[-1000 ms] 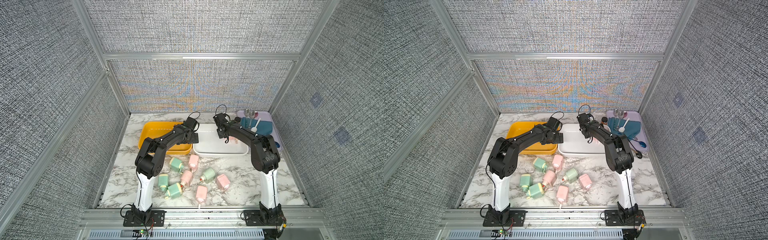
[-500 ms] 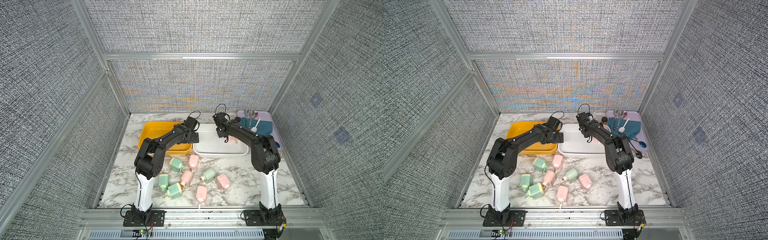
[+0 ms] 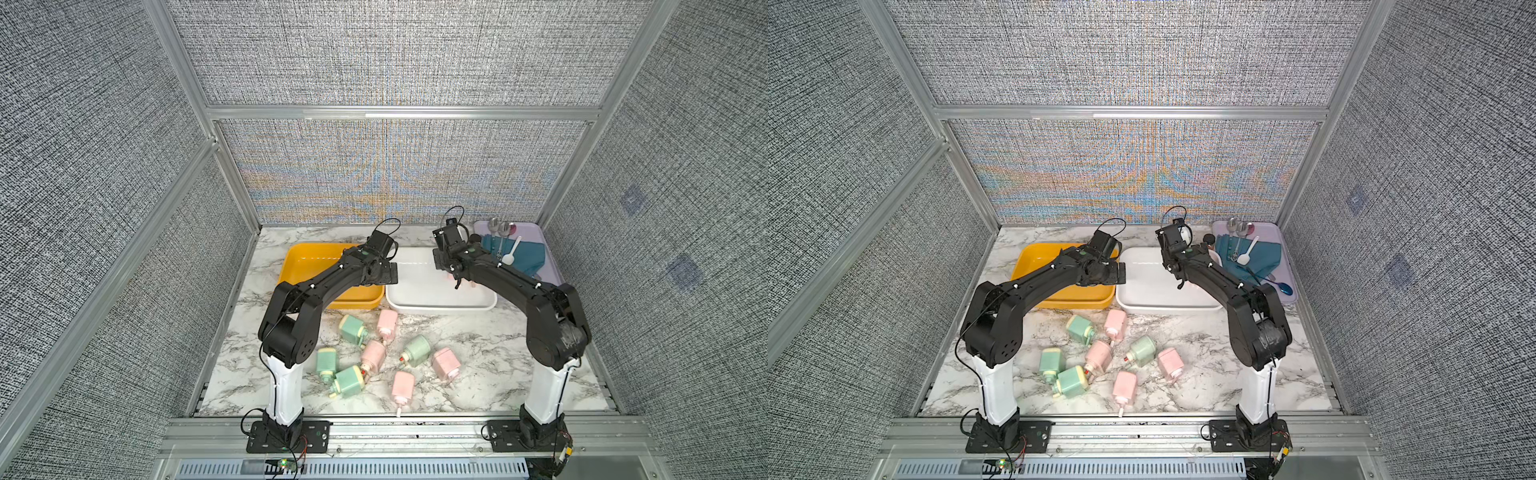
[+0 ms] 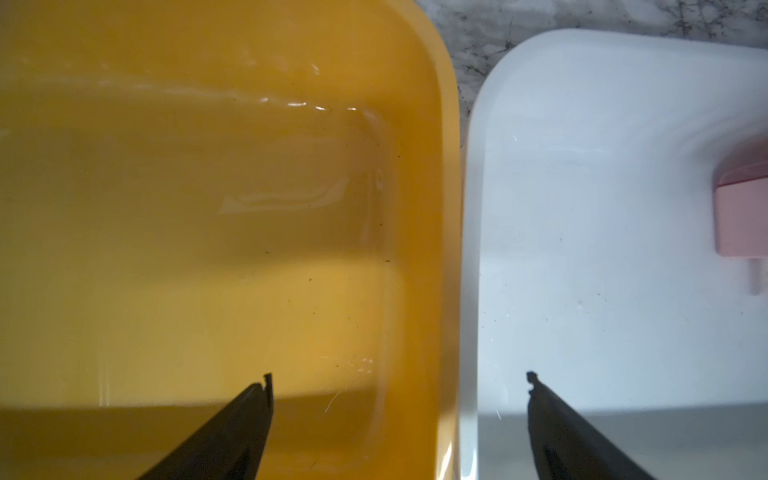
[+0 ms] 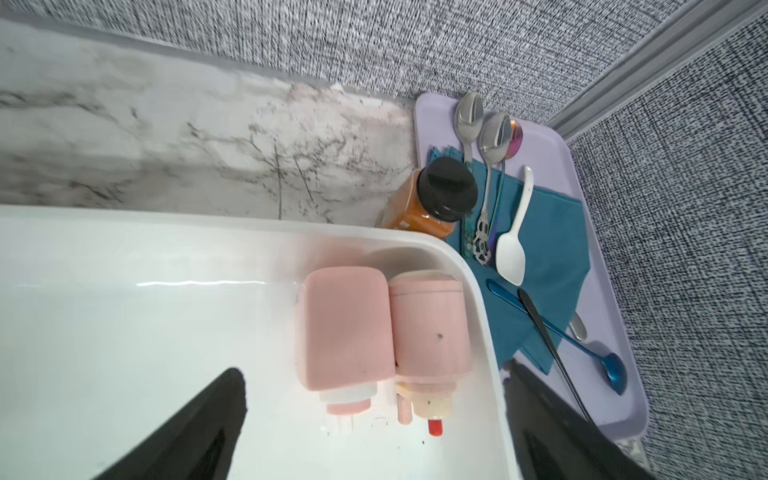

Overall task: Place the pencil sharpeners by color into the storage box
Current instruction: Place the pencil sharpener in the storage box, then pick up the pencil sharpener from the center of the board.

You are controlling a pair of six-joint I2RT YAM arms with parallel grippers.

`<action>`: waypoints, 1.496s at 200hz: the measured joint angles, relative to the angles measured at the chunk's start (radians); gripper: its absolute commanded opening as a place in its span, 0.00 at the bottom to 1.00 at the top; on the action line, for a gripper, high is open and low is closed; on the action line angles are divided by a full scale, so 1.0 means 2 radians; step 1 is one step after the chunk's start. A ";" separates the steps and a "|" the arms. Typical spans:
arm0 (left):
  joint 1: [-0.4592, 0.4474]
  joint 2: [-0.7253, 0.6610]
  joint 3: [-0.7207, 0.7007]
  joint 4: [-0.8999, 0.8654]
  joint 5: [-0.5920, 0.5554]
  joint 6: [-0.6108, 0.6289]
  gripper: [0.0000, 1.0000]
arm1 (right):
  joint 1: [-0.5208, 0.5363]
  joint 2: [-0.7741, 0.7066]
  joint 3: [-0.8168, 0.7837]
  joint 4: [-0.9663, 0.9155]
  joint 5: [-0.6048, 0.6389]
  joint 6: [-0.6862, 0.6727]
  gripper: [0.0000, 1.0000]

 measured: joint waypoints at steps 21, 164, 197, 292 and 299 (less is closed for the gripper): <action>-0.004 -0.030 -0.015 -0.003 0.000 0.002 0.99 | 0.006 -0.039 -0.037 0.043 -0.024 0.000 0.99; -0.124 -0.120 -0.089 -0.121 -0.031 0.026 0.99 | 0.021 -0.254 -0.300 0.262 -0.240 0.000 0.99; -0.138 -0.120 -0.113 -0.113 -0.029 0.022 0.95 | 0.021 -0.273 -0.326 0.273 -0.249 0.009 0.99; -0.139 -0.101 -0.150 -0.048 -0.026 0.026 0.69 | 0.021 -0.327 -0.357 0.277 -0.243 0.024 0.99; -0.139 -0.099 -0.150 -0.046 -0.027 0.026 0.68 | 0.021 -0.328 -0.357 0.277 -0.240 0.025 0.99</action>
